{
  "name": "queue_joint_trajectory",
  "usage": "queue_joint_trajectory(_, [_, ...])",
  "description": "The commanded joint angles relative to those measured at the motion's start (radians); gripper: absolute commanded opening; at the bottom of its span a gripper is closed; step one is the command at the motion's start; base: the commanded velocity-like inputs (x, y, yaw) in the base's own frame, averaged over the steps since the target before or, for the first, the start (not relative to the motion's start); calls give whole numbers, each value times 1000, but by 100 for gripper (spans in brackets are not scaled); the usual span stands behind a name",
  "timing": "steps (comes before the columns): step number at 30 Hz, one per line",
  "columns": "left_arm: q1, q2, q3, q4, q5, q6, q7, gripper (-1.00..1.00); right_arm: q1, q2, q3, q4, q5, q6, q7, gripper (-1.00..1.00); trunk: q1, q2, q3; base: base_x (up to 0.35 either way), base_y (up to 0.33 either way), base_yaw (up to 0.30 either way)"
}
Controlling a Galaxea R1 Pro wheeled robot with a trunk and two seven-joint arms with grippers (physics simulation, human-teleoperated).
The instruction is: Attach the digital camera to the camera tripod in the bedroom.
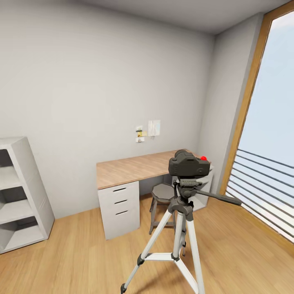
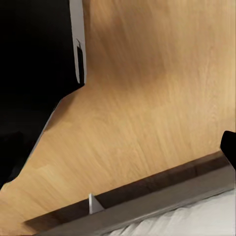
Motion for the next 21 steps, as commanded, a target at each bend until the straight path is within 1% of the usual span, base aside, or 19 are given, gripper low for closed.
queue_joint_trajectory(1, [0,0,-4,-2,-10,2,-9,100,0,5,9,0,-10,-22,-1,100,0,-1,0,0,0,0])
queue_joint_trajectory(3, [1,0,-2,-2,-10,1,-9,100,0,8,10,-1,-10,-56,-1,100,0,-1,0,0,0,0])
queue_joint_trajectory(4, [1,0,0,-2,-9,0,-9,100,0,10,11,-2,-10,-96,-1,100,0,-1,0,0,0,0])
queue_joint_trajectory(5, [1,0,2,-2,-8,-1,-9,100,0,11,11,-2,-10,-119,-1,100,0,-1,0,0,0,0])
queue_joint_trajectory(6, [1,-2,7,-3,-6,-2,-10,100,0,12,12,-3,-9,-170,-1,100,0,-1,0,0,0,0])
queue_joint_trajectory(7, [1,-4,9,-3,-5,-3,-10,100,0,12,12,-3,-9,-197,-1,100,0,-1,0,0,0,0])
queue_joint_trajectory(8, [1,-10,12,-3,-4,-4,-10,100,0,13,11,-3,-9,-252,-1,100,0,-1,0,0,0,0])
queue_joint_trajectory(10, [1,-14,16,-3,-4,-4,-10,100,0,13,10,-3,-9,-305,-1,100,0,-1,0,0,0,0])
queue_joint_trajectory(11, [1,-19,18,-4,-3,-5,-10,100,0,13,9,-3,-10,-356,-1,100,0,-1,0,0,0,0])
queue_joint_trajectory(14, [1,-30,20,-4,-3,-5,-11,100,0,14,8,-3,-10,-414,-1,100,0,-1,0,0,0,0])
queue_joint_trajectory(16, [1,-43,21,-5,-3,-4,-12,100,0,14,9,-3,-9,-447,-1,100,0,-1,0,0,0,0])
queue_joint_trajectory(21, [1,-59,22,-6,-2,-6,-14,100,0,14,10,-3,-9,-474,-1,100,0,-1,0,0,0,0])
